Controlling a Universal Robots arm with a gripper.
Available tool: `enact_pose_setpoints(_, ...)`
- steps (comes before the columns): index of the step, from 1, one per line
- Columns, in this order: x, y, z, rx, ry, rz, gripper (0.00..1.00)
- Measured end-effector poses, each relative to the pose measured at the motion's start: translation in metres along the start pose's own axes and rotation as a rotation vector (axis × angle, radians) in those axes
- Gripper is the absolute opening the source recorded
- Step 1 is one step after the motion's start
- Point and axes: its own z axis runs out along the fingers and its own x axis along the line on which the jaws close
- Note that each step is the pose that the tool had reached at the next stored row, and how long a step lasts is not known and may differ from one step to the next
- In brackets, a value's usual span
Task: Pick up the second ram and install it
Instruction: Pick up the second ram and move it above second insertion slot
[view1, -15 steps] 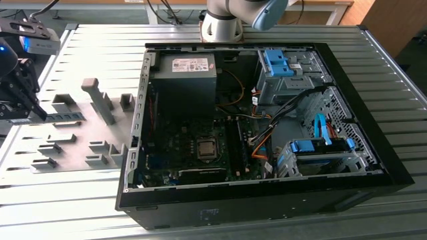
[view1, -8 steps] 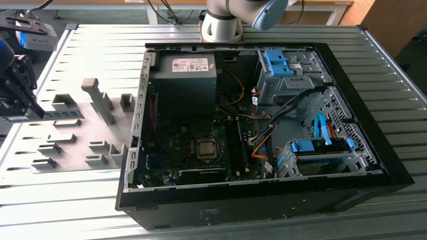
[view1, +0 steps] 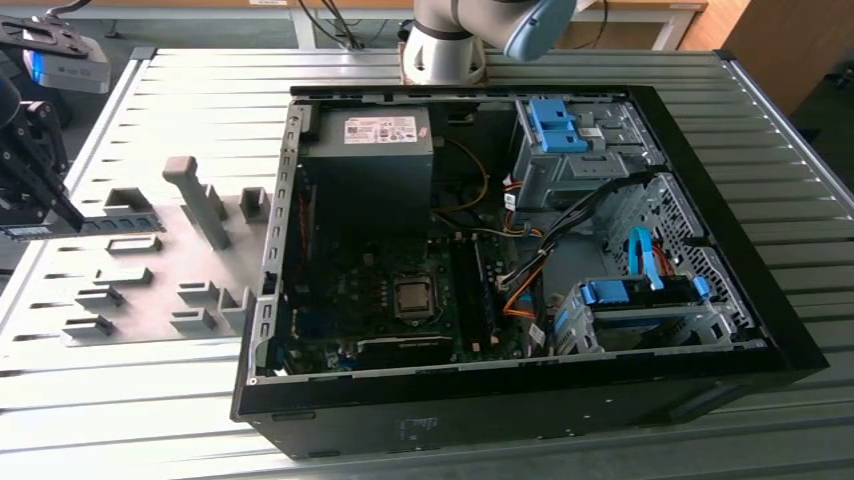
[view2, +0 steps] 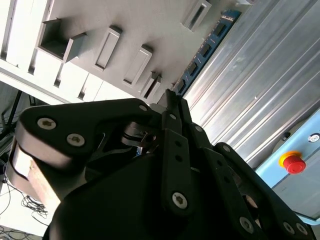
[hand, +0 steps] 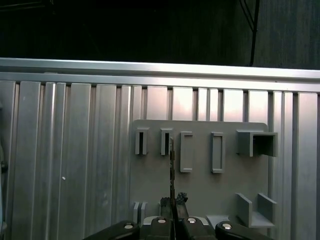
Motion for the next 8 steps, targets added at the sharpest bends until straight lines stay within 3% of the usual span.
enact_pose_setpoints(8, 0.0000, 0.0000, -0.0017, -0.0003, 0.0002, 0.000, 0.14)
